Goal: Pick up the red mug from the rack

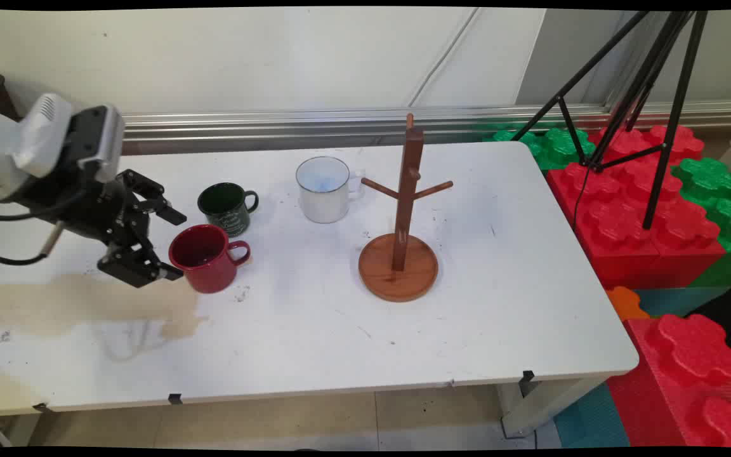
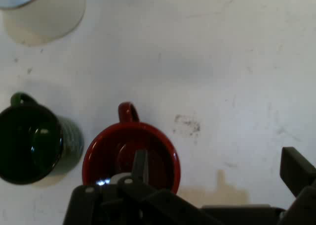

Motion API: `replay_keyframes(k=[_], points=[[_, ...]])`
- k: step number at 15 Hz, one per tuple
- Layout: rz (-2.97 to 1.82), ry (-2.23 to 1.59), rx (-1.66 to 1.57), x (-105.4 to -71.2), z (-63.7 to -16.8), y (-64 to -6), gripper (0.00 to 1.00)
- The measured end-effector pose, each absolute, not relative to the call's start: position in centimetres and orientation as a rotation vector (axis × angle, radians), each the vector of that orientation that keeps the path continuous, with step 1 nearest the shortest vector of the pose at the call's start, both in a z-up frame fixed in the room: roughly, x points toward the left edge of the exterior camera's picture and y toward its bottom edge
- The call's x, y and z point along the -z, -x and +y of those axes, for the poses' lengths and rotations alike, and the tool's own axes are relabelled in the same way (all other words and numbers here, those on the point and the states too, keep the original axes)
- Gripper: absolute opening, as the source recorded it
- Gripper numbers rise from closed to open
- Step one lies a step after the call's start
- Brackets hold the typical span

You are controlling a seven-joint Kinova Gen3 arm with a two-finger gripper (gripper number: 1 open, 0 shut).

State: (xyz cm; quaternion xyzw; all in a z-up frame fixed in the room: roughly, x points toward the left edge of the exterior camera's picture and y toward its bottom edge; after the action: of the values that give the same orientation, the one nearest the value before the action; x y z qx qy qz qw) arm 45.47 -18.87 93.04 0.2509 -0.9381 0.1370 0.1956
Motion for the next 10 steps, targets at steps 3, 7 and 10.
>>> replay_keyframes(k=[3, 7, 10], points=[[-2.65, -0.763, -0.406, -92.0, -19.4, -44.7, 1.0], [-2.679, -0.836, -0.433, -90.1, -20.7, -43.9, 1.0], [-2.7, -0.869, -0.43, -88.7, -21.7, -43.3, 1.0]])
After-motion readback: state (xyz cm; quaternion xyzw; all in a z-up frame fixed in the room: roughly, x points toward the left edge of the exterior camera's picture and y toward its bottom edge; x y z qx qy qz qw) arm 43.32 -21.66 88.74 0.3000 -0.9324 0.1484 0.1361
